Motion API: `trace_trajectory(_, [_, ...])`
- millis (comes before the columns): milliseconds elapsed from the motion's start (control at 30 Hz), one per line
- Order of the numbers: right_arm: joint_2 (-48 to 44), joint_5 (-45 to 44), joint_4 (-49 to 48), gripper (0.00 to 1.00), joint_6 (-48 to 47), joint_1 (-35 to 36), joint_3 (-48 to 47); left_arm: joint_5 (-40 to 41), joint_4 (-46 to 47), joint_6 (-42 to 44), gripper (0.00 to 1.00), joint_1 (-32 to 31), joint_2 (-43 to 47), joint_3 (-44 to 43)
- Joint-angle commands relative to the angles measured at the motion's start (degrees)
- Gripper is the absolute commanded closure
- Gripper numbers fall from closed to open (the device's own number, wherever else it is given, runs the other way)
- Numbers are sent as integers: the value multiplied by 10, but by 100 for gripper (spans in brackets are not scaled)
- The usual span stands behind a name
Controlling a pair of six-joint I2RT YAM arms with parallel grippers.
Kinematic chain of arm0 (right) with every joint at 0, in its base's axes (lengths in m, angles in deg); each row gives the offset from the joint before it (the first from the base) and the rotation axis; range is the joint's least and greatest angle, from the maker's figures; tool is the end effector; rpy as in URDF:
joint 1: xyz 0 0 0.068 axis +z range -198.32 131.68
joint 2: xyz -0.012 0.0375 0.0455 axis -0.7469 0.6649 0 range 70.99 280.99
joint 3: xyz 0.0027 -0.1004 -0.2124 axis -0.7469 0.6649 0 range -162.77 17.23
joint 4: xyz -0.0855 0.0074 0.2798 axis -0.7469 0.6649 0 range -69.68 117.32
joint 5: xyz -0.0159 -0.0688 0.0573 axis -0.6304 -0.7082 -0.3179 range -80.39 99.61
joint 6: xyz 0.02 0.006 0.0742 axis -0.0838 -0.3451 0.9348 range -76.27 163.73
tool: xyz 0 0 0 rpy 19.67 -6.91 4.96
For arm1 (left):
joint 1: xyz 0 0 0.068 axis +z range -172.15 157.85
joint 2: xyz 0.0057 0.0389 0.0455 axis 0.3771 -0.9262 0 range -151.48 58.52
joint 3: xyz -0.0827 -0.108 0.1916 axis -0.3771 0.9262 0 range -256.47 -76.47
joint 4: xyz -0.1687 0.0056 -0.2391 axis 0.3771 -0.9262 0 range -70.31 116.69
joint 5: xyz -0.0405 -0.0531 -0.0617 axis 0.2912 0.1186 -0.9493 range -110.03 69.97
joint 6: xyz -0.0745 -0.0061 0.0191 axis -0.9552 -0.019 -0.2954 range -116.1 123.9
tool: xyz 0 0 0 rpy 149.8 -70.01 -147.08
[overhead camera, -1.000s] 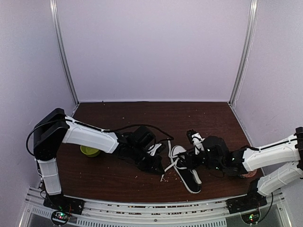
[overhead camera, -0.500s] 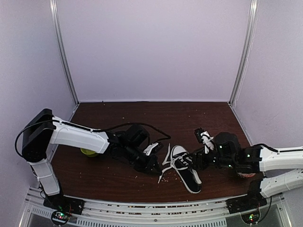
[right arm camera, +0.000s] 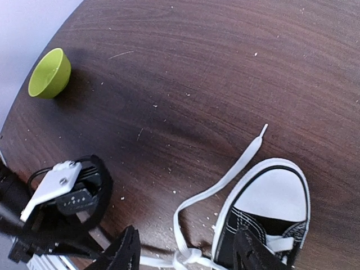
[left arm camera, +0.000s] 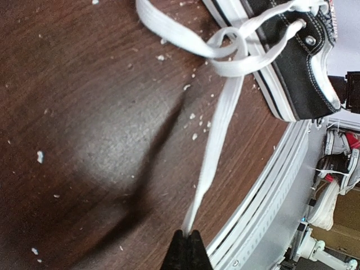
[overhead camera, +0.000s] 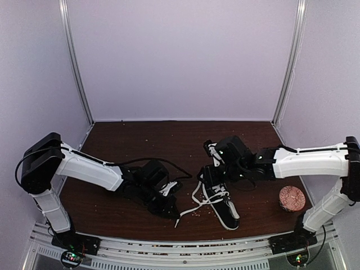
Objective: Tie the shoes
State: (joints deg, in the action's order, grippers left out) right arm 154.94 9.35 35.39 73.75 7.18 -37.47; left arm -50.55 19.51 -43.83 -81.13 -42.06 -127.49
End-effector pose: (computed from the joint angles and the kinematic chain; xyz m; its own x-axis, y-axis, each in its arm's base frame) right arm 0.2088 0.3034 0.1559 -0.7540 -0.2140 -0.6210 -0.5141 0.7807 0.3551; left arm 0.1563 -0.3247 0.0525 -0.9424 0.3300 -0.0548 0.2742 0.6682 -0.6916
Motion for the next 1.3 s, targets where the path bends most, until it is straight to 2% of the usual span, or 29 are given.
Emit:
trace_trajectory(0, [84, 0, 40, 45, 47, 10, -60, 25, 64, -15, 100, -3, 23, 20])
trace_trajectory(300, [171, 4, 27, 49, 73, 34, -78, 27, 126, -45, 100, -3, 27, 53])
trace_trajectory(533, [218, 23, 21, 57, 71, 34, -96, 27, 148, -57, 100, -3, 27, 62])
trace_trajectory(633, [227, 30, 20, 61, 72, 35, -93, 28, 153, -61, 100, -3, 28, 66])
trace_trajectory(933, [244, 39, 17, 65, 72, 47, -87, 26, 156, -64, 100, -3, 28, 66])
trace_trajectory(1000, [252, 28, 19, 69, 76, 48, -86, 26, 156, -65, 100, -3, 28, 65])
trace_trajectory(1267, [263, -40, 40, 100, 92, 48, -95, 32, 151, -66, 100, -3, 33, 69])
